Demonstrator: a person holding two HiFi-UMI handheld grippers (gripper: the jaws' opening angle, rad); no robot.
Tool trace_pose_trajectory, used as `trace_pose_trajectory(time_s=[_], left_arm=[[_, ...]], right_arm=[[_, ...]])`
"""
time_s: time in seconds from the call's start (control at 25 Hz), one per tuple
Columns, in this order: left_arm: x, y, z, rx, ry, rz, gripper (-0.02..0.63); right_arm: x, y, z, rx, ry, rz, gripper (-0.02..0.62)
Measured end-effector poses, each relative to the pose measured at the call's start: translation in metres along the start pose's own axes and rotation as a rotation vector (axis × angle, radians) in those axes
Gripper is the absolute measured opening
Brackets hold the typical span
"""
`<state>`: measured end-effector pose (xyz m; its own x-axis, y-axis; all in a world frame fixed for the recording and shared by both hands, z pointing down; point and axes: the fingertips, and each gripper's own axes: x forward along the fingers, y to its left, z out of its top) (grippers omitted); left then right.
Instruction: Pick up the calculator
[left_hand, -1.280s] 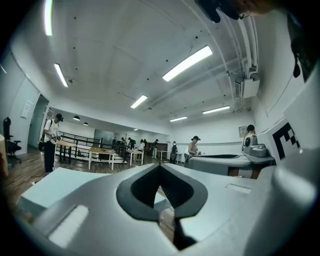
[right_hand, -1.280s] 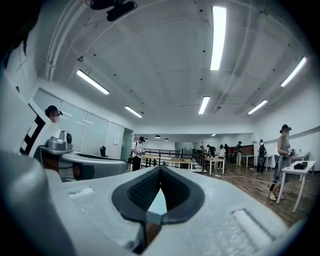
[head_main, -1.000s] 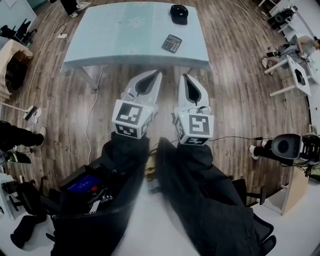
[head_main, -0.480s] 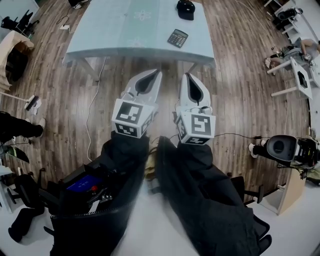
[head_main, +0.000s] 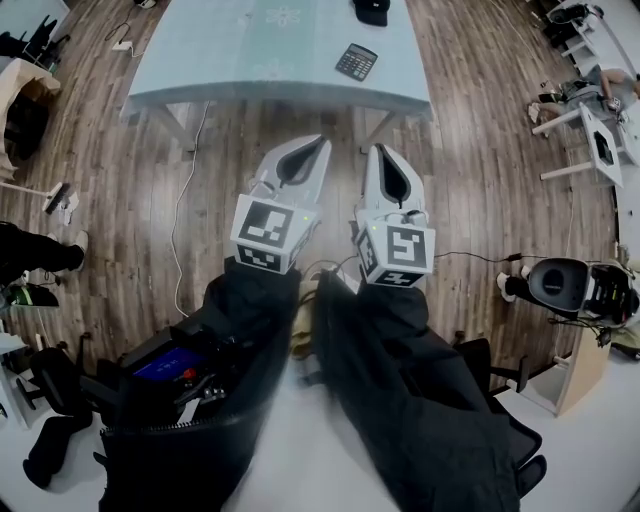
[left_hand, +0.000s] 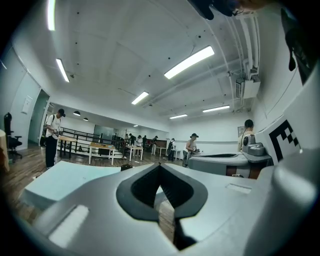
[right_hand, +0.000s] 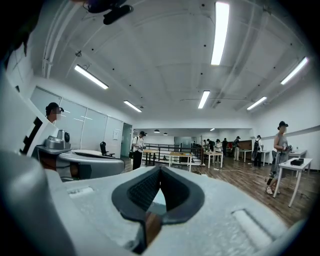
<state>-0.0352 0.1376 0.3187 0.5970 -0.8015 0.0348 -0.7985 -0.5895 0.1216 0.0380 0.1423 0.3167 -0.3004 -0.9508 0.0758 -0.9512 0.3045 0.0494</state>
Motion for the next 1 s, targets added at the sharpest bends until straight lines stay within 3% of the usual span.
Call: trace_pose_trajectory(time_s=[0.32, 0.6, 1.0], left_arm=[[-0.002, 0.007, -0.011, 0.003, 0.021, 0.031, 0.002], [-0.01, 0.019, -0.016, 0.055, 0.032, 0.065, 0.002], [-0.013, 0.052, -0.018, 0.043, 0.037, 0.111, 0.002]], right_arm=[[-0.001, 0.002, -0.006, -0.004, 0.003, 0.006, 0.0], [0.008, 0.022, -0.014, -0.006, 0.013, 0.045, 0.0], [0.032, 0.044, -0.018, -0.012, 0.032, 0.089, 0.0]])
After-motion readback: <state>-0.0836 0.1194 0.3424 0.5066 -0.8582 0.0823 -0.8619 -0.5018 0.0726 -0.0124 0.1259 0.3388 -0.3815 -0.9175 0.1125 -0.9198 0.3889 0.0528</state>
